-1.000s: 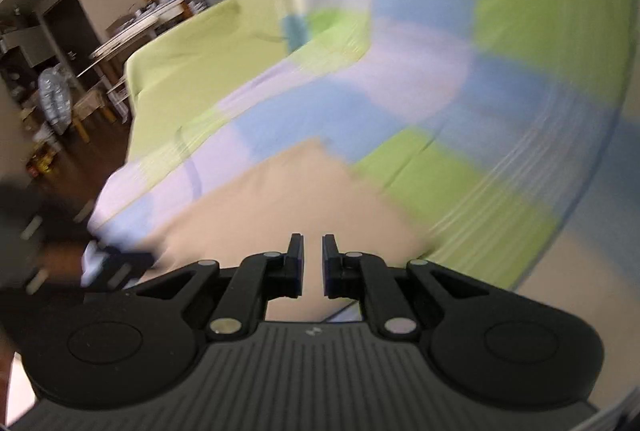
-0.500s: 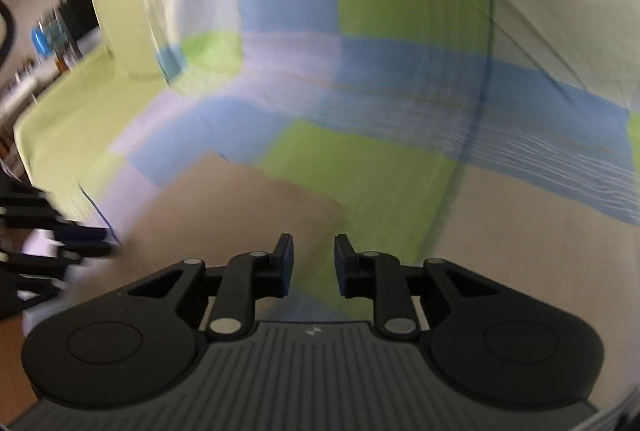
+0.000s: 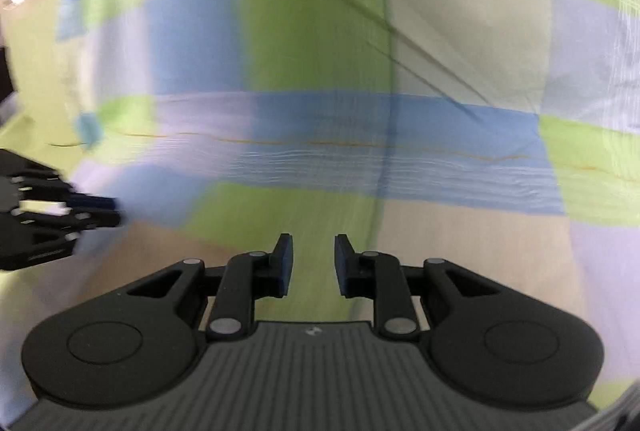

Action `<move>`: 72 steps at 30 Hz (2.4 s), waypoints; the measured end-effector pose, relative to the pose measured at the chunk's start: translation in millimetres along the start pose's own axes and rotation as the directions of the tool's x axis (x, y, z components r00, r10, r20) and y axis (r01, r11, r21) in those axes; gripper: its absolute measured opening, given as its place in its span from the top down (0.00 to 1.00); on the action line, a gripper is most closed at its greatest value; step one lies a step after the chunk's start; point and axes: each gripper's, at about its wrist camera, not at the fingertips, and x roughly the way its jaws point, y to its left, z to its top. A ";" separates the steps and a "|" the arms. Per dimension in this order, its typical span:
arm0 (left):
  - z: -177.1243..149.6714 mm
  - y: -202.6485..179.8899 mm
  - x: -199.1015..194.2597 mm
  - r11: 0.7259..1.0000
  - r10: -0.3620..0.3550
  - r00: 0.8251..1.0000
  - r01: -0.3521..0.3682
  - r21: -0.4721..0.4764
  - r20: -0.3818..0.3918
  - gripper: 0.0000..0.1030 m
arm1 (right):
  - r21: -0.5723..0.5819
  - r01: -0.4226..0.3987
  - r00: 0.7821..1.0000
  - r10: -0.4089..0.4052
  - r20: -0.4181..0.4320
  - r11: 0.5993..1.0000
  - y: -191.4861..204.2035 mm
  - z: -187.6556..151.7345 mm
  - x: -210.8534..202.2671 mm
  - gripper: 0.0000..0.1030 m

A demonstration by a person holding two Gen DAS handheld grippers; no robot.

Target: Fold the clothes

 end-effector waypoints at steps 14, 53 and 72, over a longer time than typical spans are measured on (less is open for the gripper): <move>-112.1 -77.1 -73.8 0.997 0.078 0.983 -0.077 0.016 -0.164 0.87 | -0.193 -0.075 0.975 0.032 -0.219 0.978 103.5 -155.3 -78.1 0.79; -76.8 -61.4 -84.4 0.892 -0.114 0.875 -0.118 -0.436 -0.471 0.62 | 0.039 0.184 0.981 -0.180 -0.077 0.982 148.8 -138.5 -142.8 0.62; -143.9 -141.2 -73.6 0.604 0.153 0.988 -0.105 0.790 0.013 0.51 | -0.726 0.060 0.980 -0.178 -0.087 0.685 174.0 -164.5 -86.1 0.62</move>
